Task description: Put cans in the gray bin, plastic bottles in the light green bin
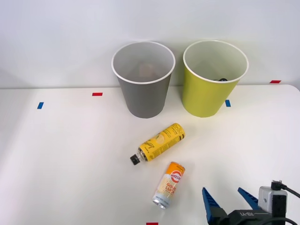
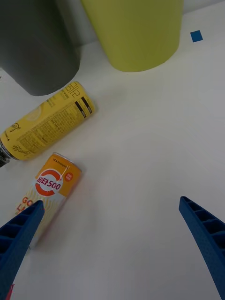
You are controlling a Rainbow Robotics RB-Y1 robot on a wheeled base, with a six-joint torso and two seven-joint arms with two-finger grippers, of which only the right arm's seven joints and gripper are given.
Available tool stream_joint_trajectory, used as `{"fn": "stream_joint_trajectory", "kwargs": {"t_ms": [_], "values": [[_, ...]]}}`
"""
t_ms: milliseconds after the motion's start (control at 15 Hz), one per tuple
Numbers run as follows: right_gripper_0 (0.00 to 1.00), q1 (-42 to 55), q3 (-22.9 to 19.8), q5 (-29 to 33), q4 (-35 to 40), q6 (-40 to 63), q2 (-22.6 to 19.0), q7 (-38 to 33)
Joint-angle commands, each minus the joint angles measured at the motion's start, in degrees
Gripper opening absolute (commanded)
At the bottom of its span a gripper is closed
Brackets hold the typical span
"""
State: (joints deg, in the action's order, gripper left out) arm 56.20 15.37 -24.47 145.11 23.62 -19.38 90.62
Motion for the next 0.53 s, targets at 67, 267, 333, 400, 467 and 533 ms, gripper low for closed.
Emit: {"fn": "stream_joint_trajectory", "kwargs": {"t_ms": [67, 267, 333, 400, 467, 533], "values": [[1.0, -3.29, -0.25, -1.02, 0.18, 3.1, -4.79, -7.21], [1.0, -8.04, -0.87, -1.11, 3.52, 13.55, -6.37, -18.63], [1.0, -9.89, -1.4, -1.11, 4.89, 18.04, -6.72, -23.12], [1.0, -11.56, -1.66, -0.93, 4.89, 21.38, -7.34, -26.98], [1.0, -14.37, -1.84, -0.49, 4.89, 24.72, -8.13, -31.82], [1.0, -17.36, -2.01, -0.4, 4.89, 27.97, -8.74, -35.77]]}}
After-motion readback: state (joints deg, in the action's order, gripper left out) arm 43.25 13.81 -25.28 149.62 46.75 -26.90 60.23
